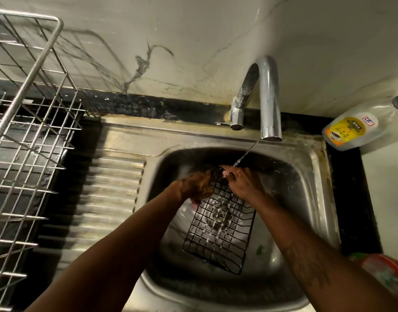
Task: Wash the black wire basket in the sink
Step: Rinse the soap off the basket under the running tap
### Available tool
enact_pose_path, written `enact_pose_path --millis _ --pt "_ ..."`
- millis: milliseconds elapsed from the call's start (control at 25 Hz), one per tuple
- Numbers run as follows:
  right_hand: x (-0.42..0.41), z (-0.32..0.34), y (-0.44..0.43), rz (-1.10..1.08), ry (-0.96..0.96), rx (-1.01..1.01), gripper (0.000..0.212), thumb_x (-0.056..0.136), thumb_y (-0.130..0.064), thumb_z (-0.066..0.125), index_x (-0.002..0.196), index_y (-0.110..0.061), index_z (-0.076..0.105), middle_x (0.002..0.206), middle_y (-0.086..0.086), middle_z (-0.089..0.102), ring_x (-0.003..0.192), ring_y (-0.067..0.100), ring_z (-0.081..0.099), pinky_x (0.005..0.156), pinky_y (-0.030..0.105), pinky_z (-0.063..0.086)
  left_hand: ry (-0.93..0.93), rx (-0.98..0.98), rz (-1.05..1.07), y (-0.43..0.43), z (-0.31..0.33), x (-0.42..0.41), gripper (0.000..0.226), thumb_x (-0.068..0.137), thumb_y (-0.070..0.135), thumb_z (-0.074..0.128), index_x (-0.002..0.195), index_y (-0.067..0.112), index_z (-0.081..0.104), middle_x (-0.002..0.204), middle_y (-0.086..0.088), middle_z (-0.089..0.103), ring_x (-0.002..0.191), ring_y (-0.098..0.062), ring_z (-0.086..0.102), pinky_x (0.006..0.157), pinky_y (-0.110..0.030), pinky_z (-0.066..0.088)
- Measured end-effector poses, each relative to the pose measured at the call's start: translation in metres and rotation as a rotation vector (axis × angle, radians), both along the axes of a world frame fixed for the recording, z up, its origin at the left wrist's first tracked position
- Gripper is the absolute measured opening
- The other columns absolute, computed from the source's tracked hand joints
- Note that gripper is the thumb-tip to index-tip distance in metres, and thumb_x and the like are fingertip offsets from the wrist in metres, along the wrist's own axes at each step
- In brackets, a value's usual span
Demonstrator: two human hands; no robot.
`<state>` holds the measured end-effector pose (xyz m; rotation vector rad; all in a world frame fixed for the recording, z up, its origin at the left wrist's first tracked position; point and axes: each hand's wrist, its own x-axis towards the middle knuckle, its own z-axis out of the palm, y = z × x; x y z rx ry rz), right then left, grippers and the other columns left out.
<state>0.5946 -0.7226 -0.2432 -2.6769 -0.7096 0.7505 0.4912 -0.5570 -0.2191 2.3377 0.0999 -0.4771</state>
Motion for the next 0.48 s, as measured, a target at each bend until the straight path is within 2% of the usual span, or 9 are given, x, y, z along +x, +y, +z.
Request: enact_pose_path --millis 80,120,160,200,240,280,360,400,480 --pt "0.006 -0.001 0.006 0.049 -0.018 -0.043 0.032 0.1 -0.057 0.047 0.122 -0.044 0.066 0.125 0.0 0.068 0.112 0.029 0.063 0.087 0.036 0.051 -0.018 0.17 -0.121 0.001 -0.003 0.012 0.012 0.103 0.014 0.05 0.103 0.008 0.061 0.074 0.0 0.057 0.073 -0.026 0.064 0.051 -0.017 0.042" --pt "0.008 0.0 0.009 0.09 -0.046 -0.059 0.037 0.098 -0.062 0.045 0.114 -0.04 0.07 0.114 0.0 0.072 0.105 0.028 0.065 0.082 0.034 0.05 0.075 0.044 0.003 -0.002 0.004 0.011 0.012 0.1 0.01 0.049 0.099 0.006 0.061 0.07 -0.004 0.06 0.063 -0.021 0.063 0.048 -0.02 0.043" --pt "0.01 -0.001 0.011 0.132 -0.067 -0.079 0.042 0.098 -0.064 0.043 0.107 -0.035 0.072 0.106 0.001 0.072 0.099 0.027 0.066 0.08 0.034 0.05 0.009 0.001 0.011 -0.003 -0.004 0.013 0.012 0.095 0.007 0.048 0.089 0.007 0.059 0.065 -0.006 0.06 0.052 -0.017 0.061 0.044 -0.02 0.043" --pt "0.01 -0.001 0.013 0.164 -0.08 -0.094 0.046 0.099 -0.064 0.039 0.104 -0.032 0.072 0.102 0.002 0.072 0.096 0.028 0.067 0.081 0.035 0.052 0.093 -0.09 0.035 -0.004 -0.003 0.013 0.014 0.093 0.007 0.048 0.085 0.009 0.058 0.066 -0.006 0.06 0.049 -0.014 0.061 0.044 -0.02 0.045" --pt "0.01 -0.004 0.014 0.198 -0.085 -0.109 0.049 0.099 -0.063 0.036 0.102 -0.03 0.071 0.101 0.004 0.072 0.094 0.028 0.067 0.083 0.038 0.054 0.142 -0.09 0.077 -0.008 0.004 0.011 0.014 0.096 0.011 0.047 0.091 0.009 0.06 0.075 -0.008 0.061 0.058 -0.013 0.065 0.051 -0.022 0.049" --pt "0.01 -0.007 0.013 0.238 -0.082 -0.136 0.048 0.1 -0.059 0.033 0.102 -0.028 0.07 0.101 0.006 0.071 0.093 0.029 0.067 0.082 0.041 0.055 0.14 0.059 0.111 -0.009 0.004 0.012 0.021 0.098 0.018 0.045 0.109 0.007 0.06 0.085 -0.01 0.064 0.072 -0.019 0.068 0.061 -0.027 0.051" --pt "0.01 -0.014 0.009 0.288 -0.035 -0.194 0.038 0.099 -0.044 0.035 0.101 -0.026 0.068 0.096 0.008 0.07 0.085 0.028 0.067 0.073 0.039 0.056 0.041 0.163 0.145 -0.007 -0.012 0.011 0.042 0.097 0.022 0.044 0.135 0.005 0.049 0.093 -0.012 0.067 0.081 -0.03 0.067 0.063 -0.032 0.045" --pt "0.012 -0.019 0.007 0.288 0.008 -0.218 0.033 0.098 -0.035 0.037 0.102 -0.024 0.068 0.091 0.007 0.068 0.08 0.026 0.066 0.066 0.036 0.053 0.052 0.106 0.088 -0.007 -0.002 0.01 0.04 0.096 0.019 0.044 0.13 0.001 0.053 0.088 -0.012 0.068 0.075 -0.03 0.066 0.058 -0.031 0.042" --pt "0.013 -0.018 0.006 0.253 0.108 -0.217 0.033 0.098 -0.028 0.037 0.114 -0.024 0.065 0.095 0.006 0.068 0.081 0.024 0.066 0.066 0.034 0.051 0.102 -0.034 0.022 -0.004 -0.012 0.017 0.025 0.087 0.009 0.046 0.092 -0.004 0.066 0.067 -0.012 0.062 0.051 -0.027 0.058 0.045 -0.029 0.036"
